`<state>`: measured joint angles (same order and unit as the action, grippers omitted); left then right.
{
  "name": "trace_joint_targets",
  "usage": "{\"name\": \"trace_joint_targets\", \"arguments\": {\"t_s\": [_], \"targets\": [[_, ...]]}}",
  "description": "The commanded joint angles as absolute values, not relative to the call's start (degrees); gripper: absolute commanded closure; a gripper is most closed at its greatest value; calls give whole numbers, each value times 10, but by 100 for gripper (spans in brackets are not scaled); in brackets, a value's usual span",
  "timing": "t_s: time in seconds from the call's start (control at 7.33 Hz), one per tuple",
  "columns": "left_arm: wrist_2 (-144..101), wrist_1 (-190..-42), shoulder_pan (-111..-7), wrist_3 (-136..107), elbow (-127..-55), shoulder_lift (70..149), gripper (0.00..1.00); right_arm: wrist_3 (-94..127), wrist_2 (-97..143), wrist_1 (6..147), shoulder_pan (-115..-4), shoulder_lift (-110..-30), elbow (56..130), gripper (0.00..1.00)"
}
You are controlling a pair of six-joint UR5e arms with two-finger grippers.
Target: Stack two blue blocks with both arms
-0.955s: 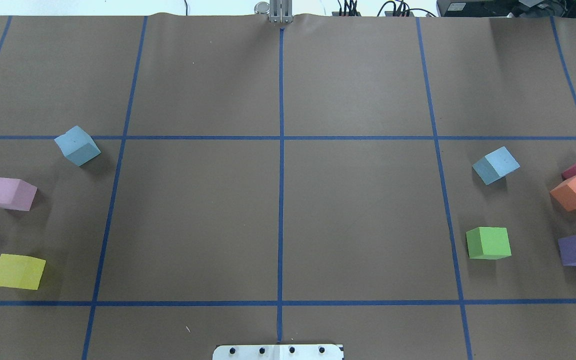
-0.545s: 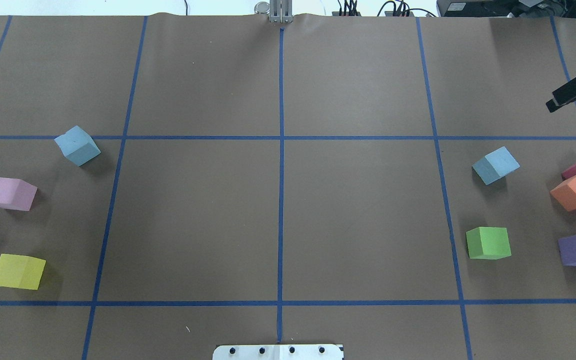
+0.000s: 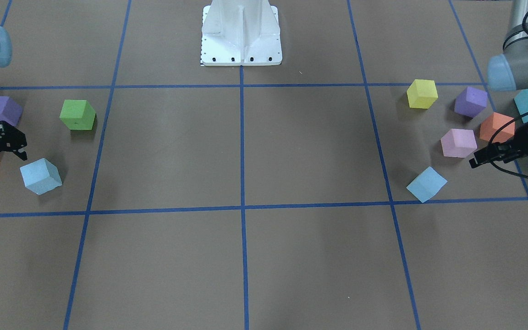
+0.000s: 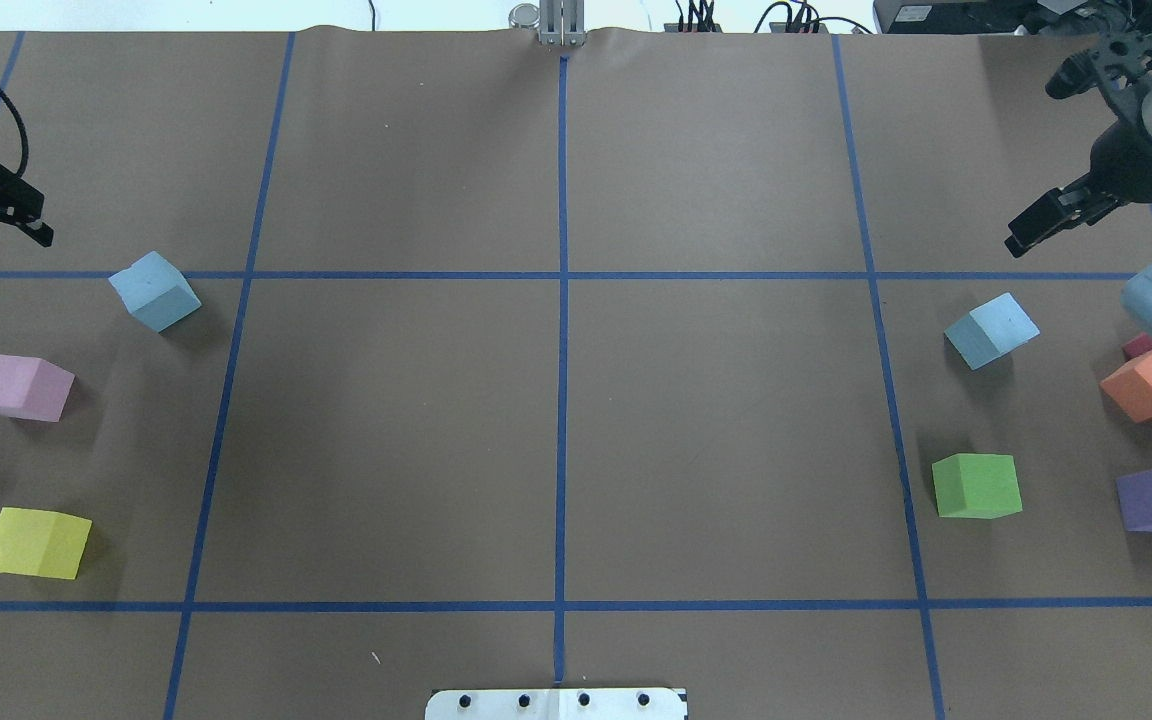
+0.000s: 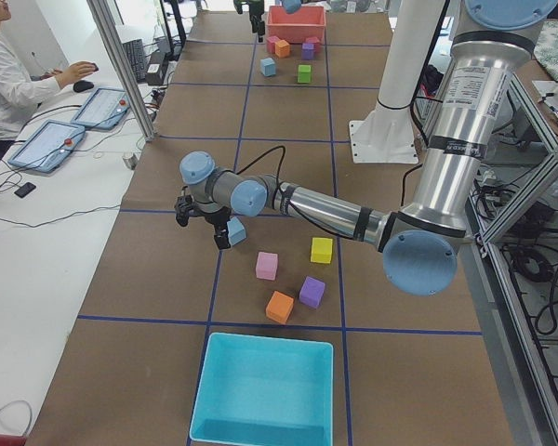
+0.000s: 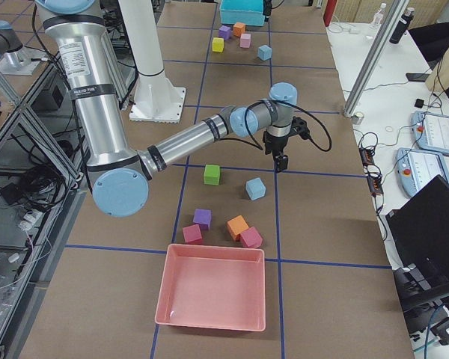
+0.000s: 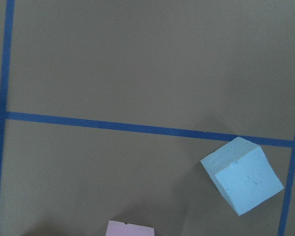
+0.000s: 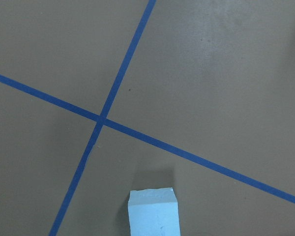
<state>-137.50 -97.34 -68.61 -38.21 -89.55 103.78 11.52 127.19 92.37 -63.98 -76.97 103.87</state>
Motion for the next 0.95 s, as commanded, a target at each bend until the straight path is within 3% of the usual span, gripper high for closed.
{"name": "trace_joint_targets", "arguments": {"t_s": [0.0, 0.55, 0.82], "targets": [[-1375, -1028, -669, -451, -858, 1062, 1, 118, 1267, 853, -619, -778, 1001, 1], [-1374, -1030, -666, -519, -857, 1070, 2, 134, 1230, 783, -587, -798, 968, 10], [-1361, -1030, -651, -595, -860, 1077, 3, 134, 1230, 742, -583, -813, 951, 10]]}}
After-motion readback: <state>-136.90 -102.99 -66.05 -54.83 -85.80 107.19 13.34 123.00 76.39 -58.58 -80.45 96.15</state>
